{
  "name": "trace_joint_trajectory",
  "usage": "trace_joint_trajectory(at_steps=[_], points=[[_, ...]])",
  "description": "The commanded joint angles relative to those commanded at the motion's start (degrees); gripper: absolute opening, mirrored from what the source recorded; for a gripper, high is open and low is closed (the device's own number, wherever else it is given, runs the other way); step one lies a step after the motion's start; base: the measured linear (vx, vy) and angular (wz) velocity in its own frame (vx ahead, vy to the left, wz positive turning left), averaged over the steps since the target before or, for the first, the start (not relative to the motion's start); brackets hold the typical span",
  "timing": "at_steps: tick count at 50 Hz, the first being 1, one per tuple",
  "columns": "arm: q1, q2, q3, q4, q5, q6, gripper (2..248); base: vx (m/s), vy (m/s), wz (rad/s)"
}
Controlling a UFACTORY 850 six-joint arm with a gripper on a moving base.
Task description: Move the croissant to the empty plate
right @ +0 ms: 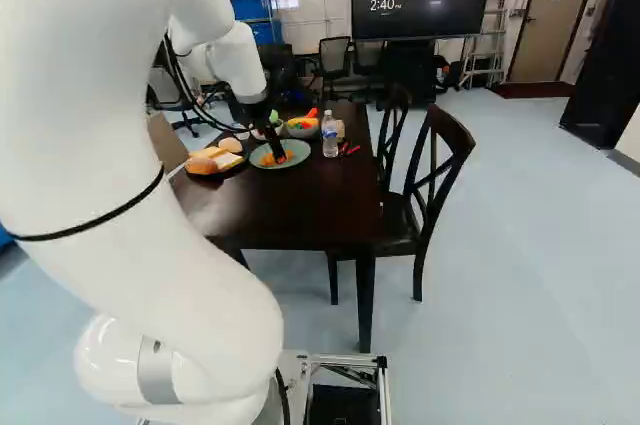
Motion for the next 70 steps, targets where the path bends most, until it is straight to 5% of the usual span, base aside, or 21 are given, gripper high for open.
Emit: trace_joint_trajectory(at_steps=[32, 70], points=[[-2.96, 9.77, 9.66, 0.0, 0.0, 0.0, 247, 0.0, 0.0, 0.0], [-3.12, 10.15, 11.44, -0.17, 3.45, -2.61, 247, 0.0, 0.0, 0.0]])
